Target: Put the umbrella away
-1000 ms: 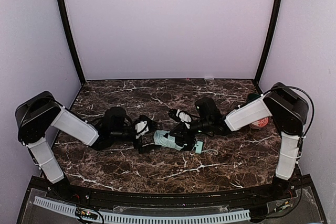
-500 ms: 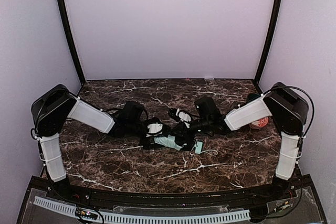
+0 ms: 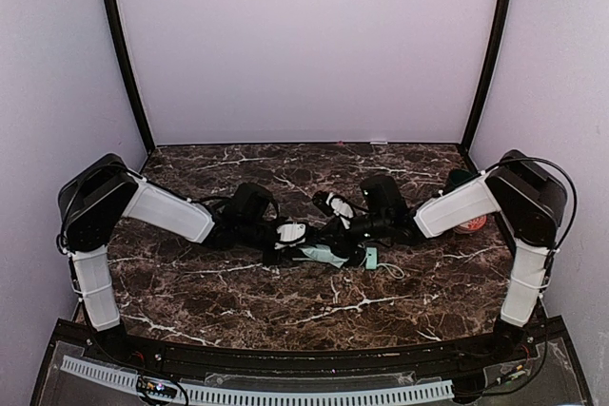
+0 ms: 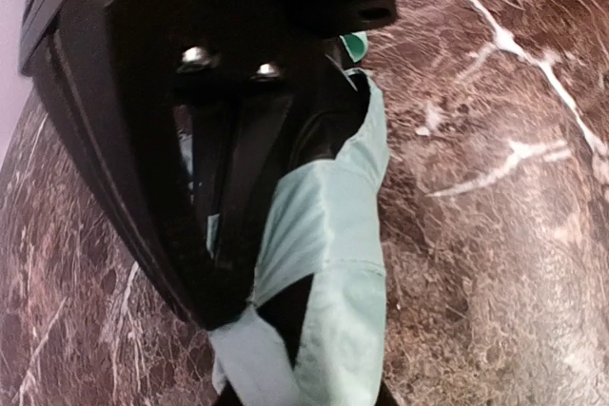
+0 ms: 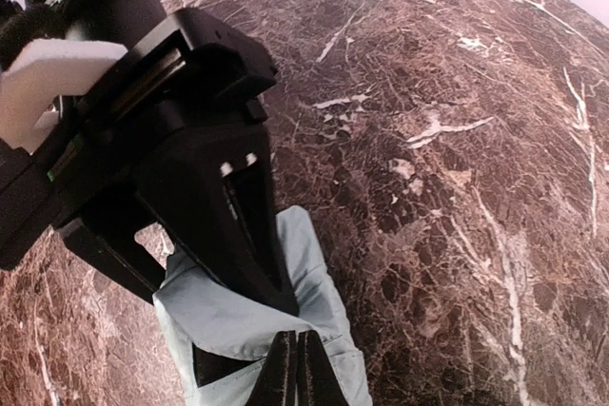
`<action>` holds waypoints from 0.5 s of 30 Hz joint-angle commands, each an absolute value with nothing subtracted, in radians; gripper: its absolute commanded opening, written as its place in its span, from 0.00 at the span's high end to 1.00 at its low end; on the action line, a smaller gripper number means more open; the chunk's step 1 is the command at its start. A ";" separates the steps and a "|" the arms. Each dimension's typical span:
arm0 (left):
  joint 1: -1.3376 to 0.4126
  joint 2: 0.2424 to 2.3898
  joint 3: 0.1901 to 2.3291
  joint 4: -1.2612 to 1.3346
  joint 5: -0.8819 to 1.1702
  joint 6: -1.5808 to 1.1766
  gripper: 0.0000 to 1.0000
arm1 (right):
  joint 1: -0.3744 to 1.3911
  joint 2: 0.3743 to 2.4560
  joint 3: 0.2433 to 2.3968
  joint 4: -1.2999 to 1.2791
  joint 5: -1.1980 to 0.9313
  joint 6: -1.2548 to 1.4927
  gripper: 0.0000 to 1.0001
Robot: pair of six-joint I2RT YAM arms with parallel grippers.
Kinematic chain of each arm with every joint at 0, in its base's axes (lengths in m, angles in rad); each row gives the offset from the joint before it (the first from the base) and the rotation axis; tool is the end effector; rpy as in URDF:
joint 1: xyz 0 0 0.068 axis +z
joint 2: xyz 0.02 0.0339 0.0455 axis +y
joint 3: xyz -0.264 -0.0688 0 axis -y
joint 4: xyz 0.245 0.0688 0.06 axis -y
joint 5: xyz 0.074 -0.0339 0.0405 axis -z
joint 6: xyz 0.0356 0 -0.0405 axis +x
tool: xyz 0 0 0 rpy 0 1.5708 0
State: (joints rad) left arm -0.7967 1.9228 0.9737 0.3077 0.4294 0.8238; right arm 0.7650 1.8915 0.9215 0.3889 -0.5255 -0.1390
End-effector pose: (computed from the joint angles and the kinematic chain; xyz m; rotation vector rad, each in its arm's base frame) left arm 0.2604 -0.2876 0.1335 1.7348 1.3233 -0.4582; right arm 0.2609 0.2752 0.1383 -1.2394 1.8267 0.9220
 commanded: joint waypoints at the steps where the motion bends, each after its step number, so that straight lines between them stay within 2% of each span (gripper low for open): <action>1: -0.823 1.981 0.919 0.247 0.402 0.776 0.94 | 0.776 1.875 0.923 0.502 -0.570 -0.051 1.00; 3: -0.824 1.977 0.914 0.238 0.403 0.797 1.00 | 0.764 1.883 0.937 0.531 -0.576 -0.018 1.00; 15: -0.824 1.972 0.885 0.182 0.449 0.867 1.00 | 0.725 1.872 1.039 0.519 -0.546 -0.011 1.00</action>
State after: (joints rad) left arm -0.8005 1.9182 0.9466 0.3691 0.4286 0.8360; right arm 0.7277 1.8874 0.9543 0.4171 -0.5274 -0.0101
